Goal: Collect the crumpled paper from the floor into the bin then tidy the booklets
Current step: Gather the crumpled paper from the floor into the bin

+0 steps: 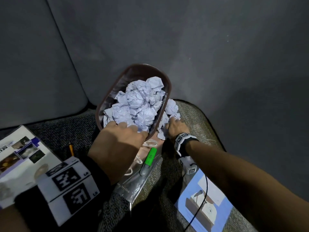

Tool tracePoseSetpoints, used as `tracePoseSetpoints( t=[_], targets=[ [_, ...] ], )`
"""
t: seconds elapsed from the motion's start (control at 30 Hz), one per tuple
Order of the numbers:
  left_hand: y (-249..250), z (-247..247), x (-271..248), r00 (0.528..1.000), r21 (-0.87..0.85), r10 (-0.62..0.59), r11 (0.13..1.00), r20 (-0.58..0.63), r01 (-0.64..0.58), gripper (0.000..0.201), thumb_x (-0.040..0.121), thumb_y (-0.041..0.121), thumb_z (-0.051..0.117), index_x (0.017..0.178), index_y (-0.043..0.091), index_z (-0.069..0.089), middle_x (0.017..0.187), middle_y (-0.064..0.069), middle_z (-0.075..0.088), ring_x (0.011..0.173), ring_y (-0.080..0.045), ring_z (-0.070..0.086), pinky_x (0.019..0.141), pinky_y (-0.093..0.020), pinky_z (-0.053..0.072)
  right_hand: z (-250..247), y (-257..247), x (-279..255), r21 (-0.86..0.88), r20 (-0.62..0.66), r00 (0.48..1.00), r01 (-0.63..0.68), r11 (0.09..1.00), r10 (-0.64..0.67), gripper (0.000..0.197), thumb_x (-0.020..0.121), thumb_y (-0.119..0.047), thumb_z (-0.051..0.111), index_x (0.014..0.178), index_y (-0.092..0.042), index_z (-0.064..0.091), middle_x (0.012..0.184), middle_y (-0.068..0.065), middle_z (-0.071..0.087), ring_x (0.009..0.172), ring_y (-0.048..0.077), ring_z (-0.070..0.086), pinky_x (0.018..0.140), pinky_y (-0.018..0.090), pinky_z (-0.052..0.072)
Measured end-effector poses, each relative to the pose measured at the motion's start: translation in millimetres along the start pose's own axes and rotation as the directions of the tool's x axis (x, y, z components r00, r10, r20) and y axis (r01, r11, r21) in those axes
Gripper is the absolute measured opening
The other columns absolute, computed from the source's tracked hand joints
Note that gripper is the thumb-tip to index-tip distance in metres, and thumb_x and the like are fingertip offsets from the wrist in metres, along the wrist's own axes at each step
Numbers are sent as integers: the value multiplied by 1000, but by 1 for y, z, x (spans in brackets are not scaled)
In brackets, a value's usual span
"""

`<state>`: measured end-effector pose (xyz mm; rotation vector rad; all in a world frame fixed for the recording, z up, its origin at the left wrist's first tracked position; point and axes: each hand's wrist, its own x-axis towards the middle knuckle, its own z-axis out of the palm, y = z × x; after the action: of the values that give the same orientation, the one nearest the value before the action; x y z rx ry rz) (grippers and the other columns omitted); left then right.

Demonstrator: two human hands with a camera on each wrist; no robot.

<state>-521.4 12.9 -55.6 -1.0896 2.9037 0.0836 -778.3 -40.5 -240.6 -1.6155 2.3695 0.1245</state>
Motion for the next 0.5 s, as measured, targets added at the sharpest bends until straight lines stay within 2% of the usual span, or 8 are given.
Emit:
tracePoseSetpoints(
  t=[0.07, 0.13, 0.2, 0.23, 0.3, 0.33, 0.47, 0.5],
  targets=[
    [-2, -3, 1, 1000, -13, -7, 1000, 28, 7, 32, 72, 13, 49, 100, 21, 64, 82, -2, 65, 75, -24, 62, 70, -32, 45, 7, -8, -3, 48, -55, 998, -8, 999, 10, 46, 94, -47, 31, 112, -8, 45, 111, 21, 56, 94, 39, 60, 73, 39, 44],
    [-8, 1, 1, 1000, -22, -13, 1000, -6, 13, 32, 58, 12, 49, 83, 19, 68, 64, -2, 61, 58, -25, 60, 57, -32, 47, 15, -11, -7, -42, -91, 995, 26, 999, -30, 61, 92, -59, 26, 123, -9, 40, 113, 23, 53, 95, 41, 59, 78, 44, 47],
    [-10, 6, 1, 1000, -12, -3, 1000, -10, 3, 32, 57, 12, 48, 82, 18, 68, 63, -2, 61, 56, -26, 59, 56, -33, 48, 25, -13, -12, -175, -93, 989, 98, 980, -116, 68, 91, -63, 24, 130, -9, 35, 116, 18, 49, 96, 39, 56, 78, 45, 50],
    [-8, 3, 1, 1000, -23, 0, 1000, -2, 0, 31, 57, 13, 49, 81, 19, 67, 63, -1, 60, 56, -26, 59, 56, -33, 48, 28, -13, -13, -208, -84, 987, 116, 971, -136, 61, 93, -58, 27, 129, -10, 35, 119, 15, 46, 98, 38, 54, 77, 45, 49],
    [-8, 4, 2, 1000, -24, 11, 1000, 9, -11, 26, 56, 13, 56, 79, 21, 65, 62, 0, 59, 56, -26, 58, 56, -32, 47, 31, -13, -7, -129, -59, 995, 74, 989, -82, 39, 94, -39, 40, 124, -14, 38, 121, 13, 41, 102, 41, 52, 75, 46, 47],
    [-8, 4, 2, 1000, -21, 16, 1000, 16, -16, 25, 55, 12, 62, 78, 21, 65, 62, 0, 58, 55, -26, 58, 56, -32, 46, 29, -12, -3, -80, -44, 998, 45, 996, -49, 34, 92, -32, 45, 121, -16, 39, 120, 14, 40, 100, 44, 53, 75, 47, 47],
    [-6, 1, 3, 997, -45, -8, 999, 76, 12, 34, 44, 14, 78, 75, 20, 66, 59, -2, 58, 53, -25, 57, 55, -32, 45, 6, -6, 6, 25, 97, 988, 115, 993, -116, 34, 89, -28, 54, 118, -14, 43, 114, 17, 45, 96, 45, 58, 79, 47, 49],
    [-4, -3, 5, 996, -39, -12, 999, 87, 16, 34, 47, 18, 80, 78, 20, 65, 63, -3, 60, 57, -25, 59, 59, -33, 46, 1, -1, 7, 35, 112, 984, 135, 990, -138, 34, 89, -27, 54, 119, -14, 43, 115, 18, 46, 97, 45, 58, 80, 46, 48]
  ],
)
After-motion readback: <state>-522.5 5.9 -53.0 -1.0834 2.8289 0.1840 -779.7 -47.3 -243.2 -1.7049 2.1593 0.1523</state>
